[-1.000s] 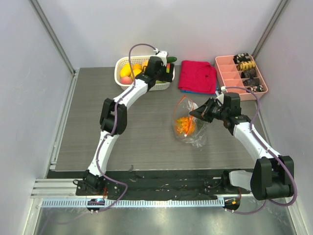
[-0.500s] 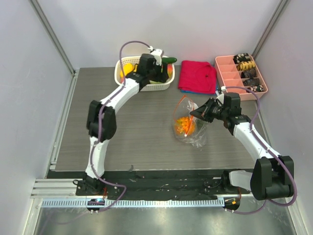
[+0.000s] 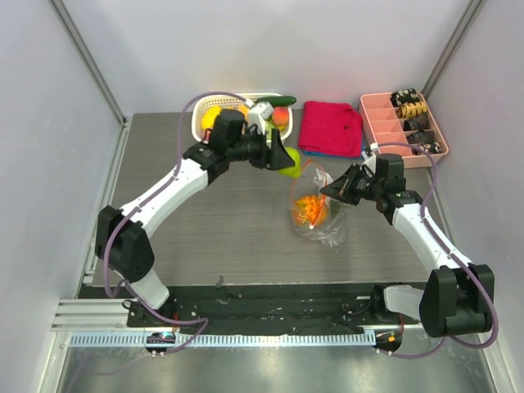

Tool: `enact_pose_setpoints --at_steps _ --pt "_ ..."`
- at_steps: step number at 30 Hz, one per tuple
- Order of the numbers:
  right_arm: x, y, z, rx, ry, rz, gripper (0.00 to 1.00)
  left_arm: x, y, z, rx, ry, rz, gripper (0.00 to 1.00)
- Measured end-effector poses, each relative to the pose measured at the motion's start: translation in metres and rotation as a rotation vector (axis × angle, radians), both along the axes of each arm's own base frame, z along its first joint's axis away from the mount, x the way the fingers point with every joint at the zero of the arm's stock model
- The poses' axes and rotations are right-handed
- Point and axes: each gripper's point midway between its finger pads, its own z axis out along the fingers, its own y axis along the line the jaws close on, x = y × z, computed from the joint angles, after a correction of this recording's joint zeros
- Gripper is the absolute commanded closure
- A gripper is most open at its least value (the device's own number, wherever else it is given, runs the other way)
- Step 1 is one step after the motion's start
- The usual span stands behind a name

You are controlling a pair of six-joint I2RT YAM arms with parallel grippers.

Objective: Place the food in the zip-top bag and seal the zipper
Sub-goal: Place the fake fruit in the zipper food storage bag.

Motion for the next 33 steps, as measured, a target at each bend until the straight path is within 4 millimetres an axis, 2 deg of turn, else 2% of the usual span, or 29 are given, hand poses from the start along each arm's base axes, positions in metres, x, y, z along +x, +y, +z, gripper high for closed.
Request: enact_pose_setpoints --at_steps 3,6,11,13,14,17,19,21,24,26,29,33 --pt "-0.003 -0.002 0.006 -0.023 -0.02 0.007 0.99 -0.017 -0.016 -0.043 0.032 0.137 -0.017 0.51" --pt "-0.007 -0.003 0.01 -0.032 -0.03 0.012 0.99 -0.029 -0.031 -0.067 0.055 0.211 -0.029 0.49" --pt "-0.009 -0.002 0.011 -0.035 -0.034 0.025 0.99 -0.027 -0.054 -0.096 0.071 0.276 0.01 0.44" --pt "-0.011 -0.002 0.011 -0.031 -0.028 0.031 0.99 -0.019 -0.062 -0.105 0.062 0.303 0.04 0.34" --pt "-0.011 -0.001 0.011 -0.028 -0.028 0.034 0.99 -0.016 -0.068 -0.108 0.049 0.315 0.051 0.25" --pt "-0.013 0.0 0.012 -0.02 -0.026 0.041 0.99 -0.006 -0.076 -0.111 0.024 0.321 0.09 0.09" --pt "-0.013 0.001 0.013 -0.012 -0.022 0.043 0.99 -0.005 -0.078 -0.112 0.02 0.33 0.11 0.01" --pt "-0.014 0.002 0.014 -0.003 -0.018 0.044 0.99 -0.006 -0.078 -0.113 0.025 0.335 0.119 0.0" --pt "-0.015 0.003 0.015 0.006 -0.013 0.046 0.99 -0.008 -0.07 -0.117 0.064 0.328 0.116 0.0" --pt "-0.015 0.003 0.015 0.011 -0.011 0.047 0.99 -0.012 -0.055 -0.117 0.095 0.328 0.119 0.0" --pt "-0.015 0.003 0.016 0.015 -0.013 0.048 0.99 -0.009 -0.019 -0.103 0.127 0.302 0.163 0.02" --pt "-0.014 0.003 0.017 0.018 -0.015 0.048 0.99 0.001 0.036 -0.068 0.159 0.176 0.257 0.15"
